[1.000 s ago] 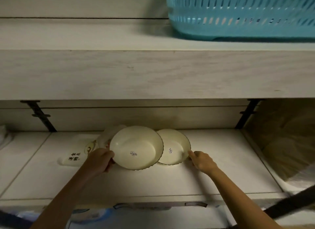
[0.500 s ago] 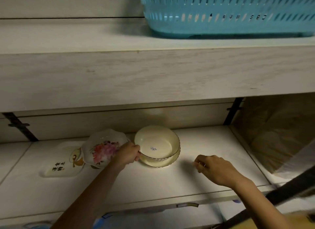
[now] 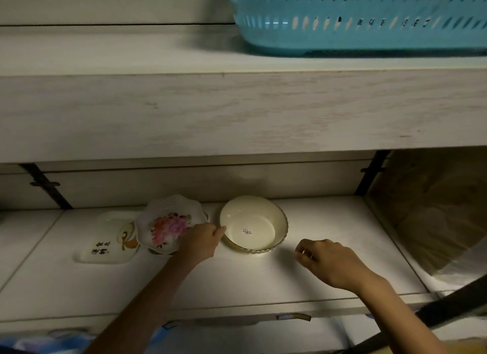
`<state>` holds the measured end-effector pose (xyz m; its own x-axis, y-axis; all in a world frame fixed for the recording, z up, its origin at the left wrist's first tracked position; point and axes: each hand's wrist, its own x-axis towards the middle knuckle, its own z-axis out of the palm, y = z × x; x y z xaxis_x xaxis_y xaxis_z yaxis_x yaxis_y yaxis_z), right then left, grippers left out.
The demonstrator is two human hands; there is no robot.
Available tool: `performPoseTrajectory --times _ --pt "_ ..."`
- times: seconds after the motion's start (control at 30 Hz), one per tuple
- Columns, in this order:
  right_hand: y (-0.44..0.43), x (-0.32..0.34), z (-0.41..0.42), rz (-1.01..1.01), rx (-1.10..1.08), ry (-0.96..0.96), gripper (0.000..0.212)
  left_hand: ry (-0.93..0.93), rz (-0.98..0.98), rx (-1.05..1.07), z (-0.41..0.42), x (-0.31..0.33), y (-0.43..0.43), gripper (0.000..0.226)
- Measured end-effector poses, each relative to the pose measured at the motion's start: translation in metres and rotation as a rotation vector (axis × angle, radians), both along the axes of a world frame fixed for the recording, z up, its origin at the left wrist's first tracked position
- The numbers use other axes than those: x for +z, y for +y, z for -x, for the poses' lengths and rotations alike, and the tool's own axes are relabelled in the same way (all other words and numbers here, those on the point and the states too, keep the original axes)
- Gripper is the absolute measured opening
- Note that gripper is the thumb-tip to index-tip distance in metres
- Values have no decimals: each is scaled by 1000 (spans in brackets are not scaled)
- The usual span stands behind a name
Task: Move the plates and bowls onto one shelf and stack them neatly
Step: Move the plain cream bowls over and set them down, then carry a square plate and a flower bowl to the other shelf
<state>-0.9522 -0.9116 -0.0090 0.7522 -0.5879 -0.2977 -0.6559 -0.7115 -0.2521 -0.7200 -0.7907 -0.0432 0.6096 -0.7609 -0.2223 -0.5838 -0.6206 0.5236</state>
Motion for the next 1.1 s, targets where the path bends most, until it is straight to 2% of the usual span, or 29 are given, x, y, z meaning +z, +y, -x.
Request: performPoseTrajectory --times 0.13,0.33,0.57,0.77,1.1 --pt "4 1 -14 7 68 -8 38 -89 -56 -26 -5 7 23 36" --pt "25 6 -46 7 237 -27 36 -288 -139 -33 -14 21 81 38" --pt "70 10 -98 14 424 -66 36 -365 -226 164 -23 37 161 33" --pt "125 19 -138 40 531 -141 33 -354 -189 332 -38 44 243 33" --pt "244 35 -193 41 608 -229 33 -366 -116 403 -72 50 383 26"
